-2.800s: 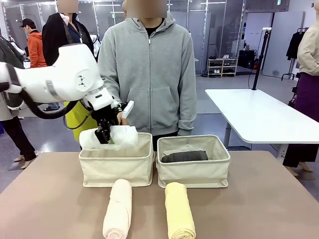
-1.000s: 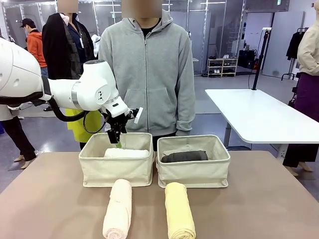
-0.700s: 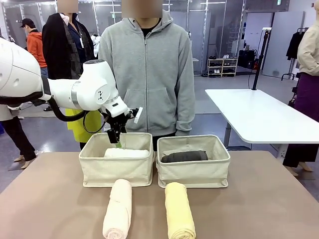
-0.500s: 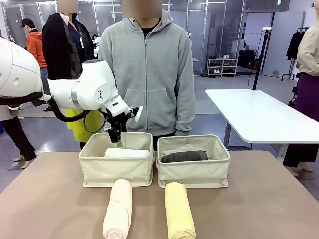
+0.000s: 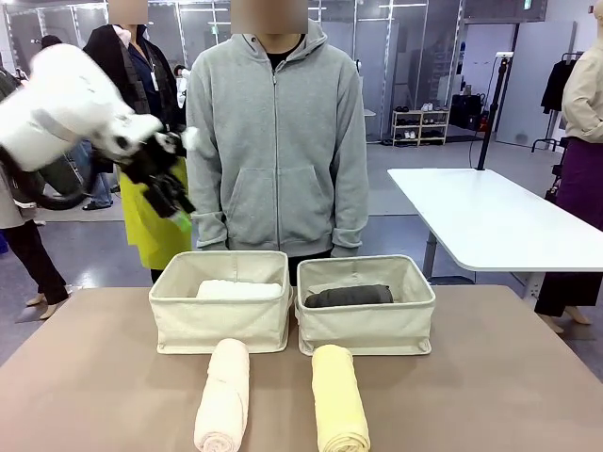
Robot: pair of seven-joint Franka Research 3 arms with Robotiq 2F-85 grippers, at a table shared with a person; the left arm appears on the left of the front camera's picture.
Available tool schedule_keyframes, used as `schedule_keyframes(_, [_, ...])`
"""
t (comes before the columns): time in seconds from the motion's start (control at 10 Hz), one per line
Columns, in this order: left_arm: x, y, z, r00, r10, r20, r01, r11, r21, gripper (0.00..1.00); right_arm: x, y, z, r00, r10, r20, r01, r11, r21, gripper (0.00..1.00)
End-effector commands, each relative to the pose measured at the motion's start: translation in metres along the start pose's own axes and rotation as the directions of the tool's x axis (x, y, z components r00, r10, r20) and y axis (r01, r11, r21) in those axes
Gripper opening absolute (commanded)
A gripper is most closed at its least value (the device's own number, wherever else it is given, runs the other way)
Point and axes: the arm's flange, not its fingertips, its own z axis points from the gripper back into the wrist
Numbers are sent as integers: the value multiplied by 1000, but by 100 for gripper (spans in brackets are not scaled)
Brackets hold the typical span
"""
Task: Divide the towels into two baskets.
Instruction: Pick up one hotel-folded towel from the bottom of the table and place it in the Fabric basket indicated by the person.
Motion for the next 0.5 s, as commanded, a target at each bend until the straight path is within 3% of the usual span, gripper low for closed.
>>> schedule_keyframes(0.0, [-78, -28, 31, 955, 257, 150, -235, 960, -154, 100, 0, 2, -1, 1000, 16, 7, -16, 1000, -1, 100])
schedule_keyframes(0.2, [-153, -51, 61, 874, 429, 228, -368, 891, -267, 100, 0, 2, -1, 1000, 16, 7, -16, 1000, -1, 100])
schedule_keyframes(0.4, [-250, -97, 65, 729, 620, 290, -540, 782, -313, 100, 0, 2, -1, 1000, 16, 7, -16, 1000, -1, 100])
